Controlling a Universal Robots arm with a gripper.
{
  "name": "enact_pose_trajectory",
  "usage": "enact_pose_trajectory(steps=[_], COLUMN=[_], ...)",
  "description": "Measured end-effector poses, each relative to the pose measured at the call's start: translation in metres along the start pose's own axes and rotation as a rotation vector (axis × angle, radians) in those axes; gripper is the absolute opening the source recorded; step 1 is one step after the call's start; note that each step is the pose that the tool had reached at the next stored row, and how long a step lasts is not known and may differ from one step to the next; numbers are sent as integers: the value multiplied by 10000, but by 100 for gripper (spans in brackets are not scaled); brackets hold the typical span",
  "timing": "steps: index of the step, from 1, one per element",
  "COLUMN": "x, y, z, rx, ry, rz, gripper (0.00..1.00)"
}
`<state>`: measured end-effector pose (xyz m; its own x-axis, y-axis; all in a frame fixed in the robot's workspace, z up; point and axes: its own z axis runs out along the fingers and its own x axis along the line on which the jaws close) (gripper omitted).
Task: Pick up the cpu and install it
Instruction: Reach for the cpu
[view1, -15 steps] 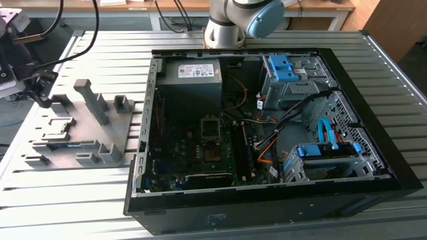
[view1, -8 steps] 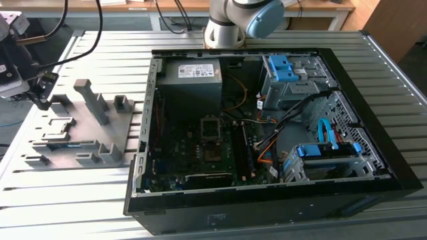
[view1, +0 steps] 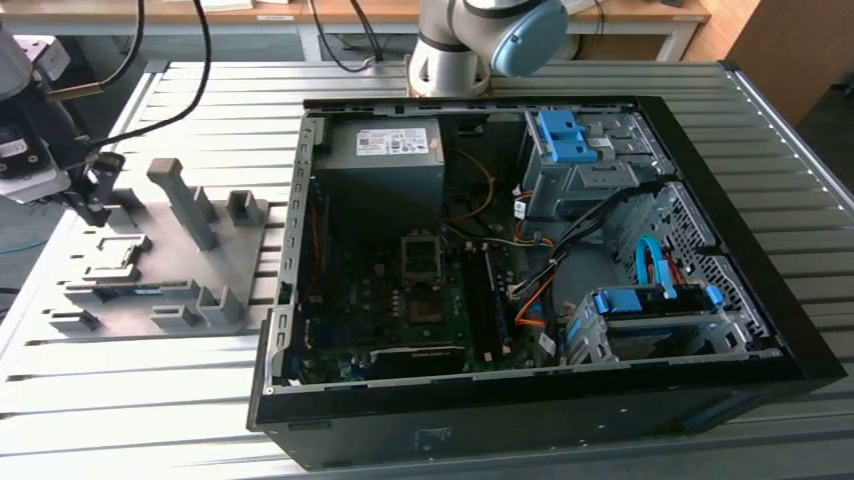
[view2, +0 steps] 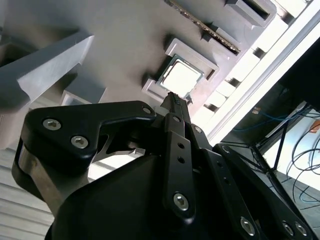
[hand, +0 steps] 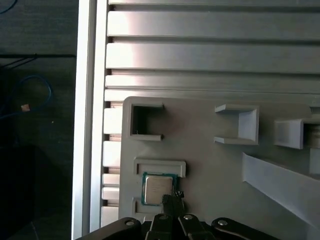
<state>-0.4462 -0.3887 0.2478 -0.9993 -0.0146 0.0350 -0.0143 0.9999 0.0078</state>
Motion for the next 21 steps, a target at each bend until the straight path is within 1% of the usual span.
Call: enact_pose_trajectory(steps=[6,11,14,21], x=[26,86,122,121], y=[0,0,1,-3], z=[110,200,235,358], rx=[9,11,11,11], ry=[7,7,6,17], rz=[-233,-318,-318,-318], gripper=[10,10,10,10])
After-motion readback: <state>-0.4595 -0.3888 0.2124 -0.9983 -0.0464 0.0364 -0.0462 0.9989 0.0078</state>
